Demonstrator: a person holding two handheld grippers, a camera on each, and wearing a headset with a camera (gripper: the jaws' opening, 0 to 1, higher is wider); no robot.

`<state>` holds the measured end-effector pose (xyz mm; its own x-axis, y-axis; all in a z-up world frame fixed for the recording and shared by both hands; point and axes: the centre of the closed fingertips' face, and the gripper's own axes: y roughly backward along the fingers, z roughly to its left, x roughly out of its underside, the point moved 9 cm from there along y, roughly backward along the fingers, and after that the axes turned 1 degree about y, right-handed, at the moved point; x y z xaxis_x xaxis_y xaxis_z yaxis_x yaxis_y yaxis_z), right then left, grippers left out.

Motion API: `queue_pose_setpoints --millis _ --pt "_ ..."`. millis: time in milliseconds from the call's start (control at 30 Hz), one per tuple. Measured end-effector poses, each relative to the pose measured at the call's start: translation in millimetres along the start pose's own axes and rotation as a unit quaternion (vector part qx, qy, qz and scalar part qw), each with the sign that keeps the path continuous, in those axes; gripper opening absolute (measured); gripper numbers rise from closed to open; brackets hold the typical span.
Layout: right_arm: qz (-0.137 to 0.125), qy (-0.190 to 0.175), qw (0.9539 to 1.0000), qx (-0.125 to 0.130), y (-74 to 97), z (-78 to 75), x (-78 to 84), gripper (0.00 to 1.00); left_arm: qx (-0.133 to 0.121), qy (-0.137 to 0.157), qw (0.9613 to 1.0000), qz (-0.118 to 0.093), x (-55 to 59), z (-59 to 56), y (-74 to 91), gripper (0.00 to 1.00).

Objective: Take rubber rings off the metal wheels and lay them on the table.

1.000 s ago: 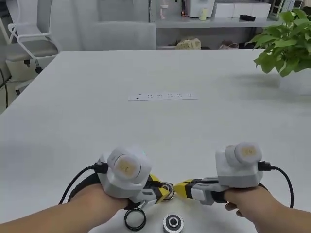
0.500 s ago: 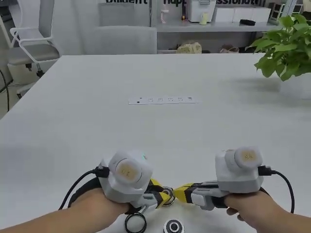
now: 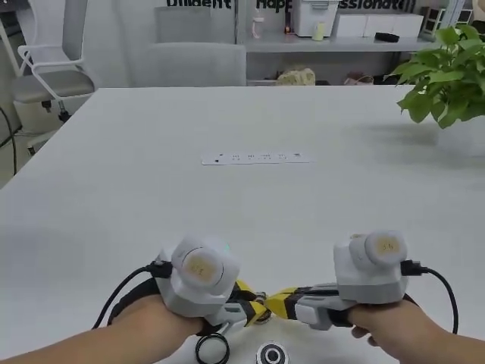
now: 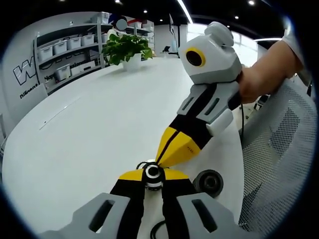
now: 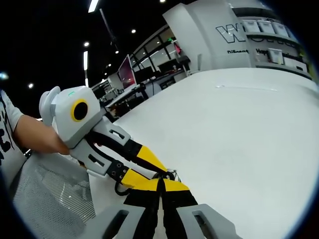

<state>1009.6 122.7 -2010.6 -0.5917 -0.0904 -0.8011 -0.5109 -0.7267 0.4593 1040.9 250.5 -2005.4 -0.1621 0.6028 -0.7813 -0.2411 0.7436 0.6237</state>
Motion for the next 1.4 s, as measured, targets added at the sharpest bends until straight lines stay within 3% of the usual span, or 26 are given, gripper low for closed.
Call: queue_pose_setpoints --millis 867,1400 --pt "0.007 0.002 1.0 0.0 1.6 -3.6 6.0 0.0 0.006 -0.015 0.9999 -0.001 0.2 -3.3 1.5 0.1" --pt "0.006 -0.001 0.9999 -0.008 5.0 0.4 3.1 0.0 0.002 -0.008 0.9999 -0.009 -0.8 -4.7 32.2 0.25"
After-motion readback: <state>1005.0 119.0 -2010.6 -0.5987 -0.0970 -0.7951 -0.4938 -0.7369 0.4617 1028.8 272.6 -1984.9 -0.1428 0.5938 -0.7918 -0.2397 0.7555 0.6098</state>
